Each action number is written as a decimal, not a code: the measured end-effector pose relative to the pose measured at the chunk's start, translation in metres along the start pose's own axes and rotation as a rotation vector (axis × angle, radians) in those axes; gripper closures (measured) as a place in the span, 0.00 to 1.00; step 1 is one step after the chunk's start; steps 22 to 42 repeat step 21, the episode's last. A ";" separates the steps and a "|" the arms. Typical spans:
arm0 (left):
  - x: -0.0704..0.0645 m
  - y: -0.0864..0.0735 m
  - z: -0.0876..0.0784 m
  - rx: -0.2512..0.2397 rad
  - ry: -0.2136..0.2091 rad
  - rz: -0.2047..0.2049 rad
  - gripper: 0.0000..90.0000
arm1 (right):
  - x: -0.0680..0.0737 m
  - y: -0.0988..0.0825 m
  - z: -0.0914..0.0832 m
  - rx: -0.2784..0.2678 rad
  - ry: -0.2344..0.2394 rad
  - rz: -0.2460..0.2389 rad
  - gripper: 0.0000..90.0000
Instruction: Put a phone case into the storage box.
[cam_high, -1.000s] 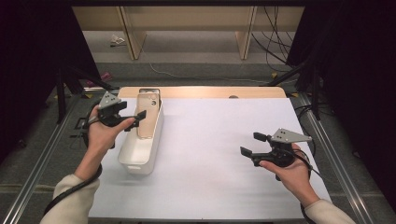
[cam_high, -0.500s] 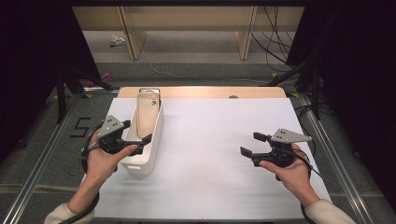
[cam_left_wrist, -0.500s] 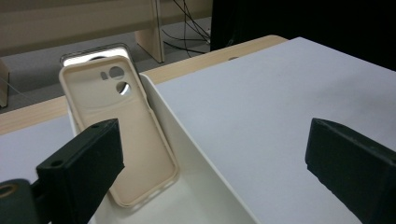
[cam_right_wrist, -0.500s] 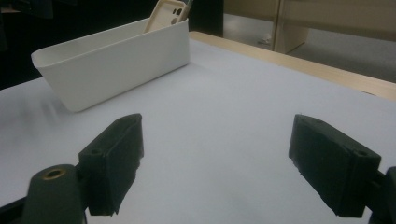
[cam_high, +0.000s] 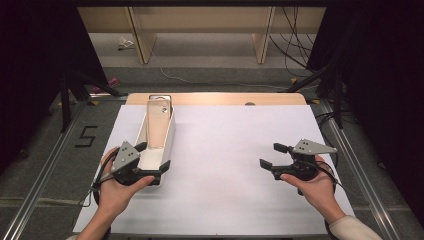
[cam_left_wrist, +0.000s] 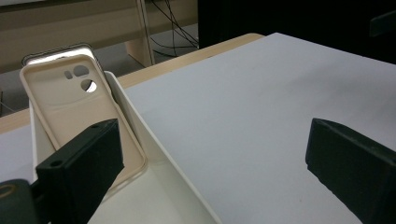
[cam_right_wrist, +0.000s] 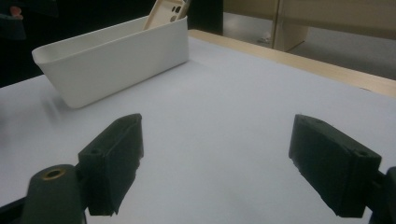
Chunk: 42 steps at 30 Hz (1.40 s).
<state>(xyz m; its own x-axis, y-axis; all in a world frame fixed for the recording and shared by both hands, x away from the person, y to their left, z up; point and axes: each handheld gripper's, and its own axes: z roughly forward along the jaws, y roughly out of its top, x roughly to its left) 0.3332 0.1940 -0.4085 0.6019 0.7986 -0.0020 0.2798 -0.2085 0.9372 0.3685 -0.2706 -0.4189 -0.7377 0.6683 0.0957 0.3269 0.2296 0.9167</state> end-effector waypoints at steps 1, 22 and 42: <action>-0.001 -0.002 0.000 0.002 -0.003 0.000 0.04 | 0.000 0.000 0.000 0.001 0.000 -0.001 0.21; -0.006 -0.010 0.004 -0.006 -0.016 0.045 0.04 | 0.001 0.000 0.002 -0.001 0.014 -0.005 0.20; -0.006 -0.010 0.004 -0.006 -0.016 0.045 0.04 | 0.001 0.000 0.002 -0.001 0.014 -0.005 0.20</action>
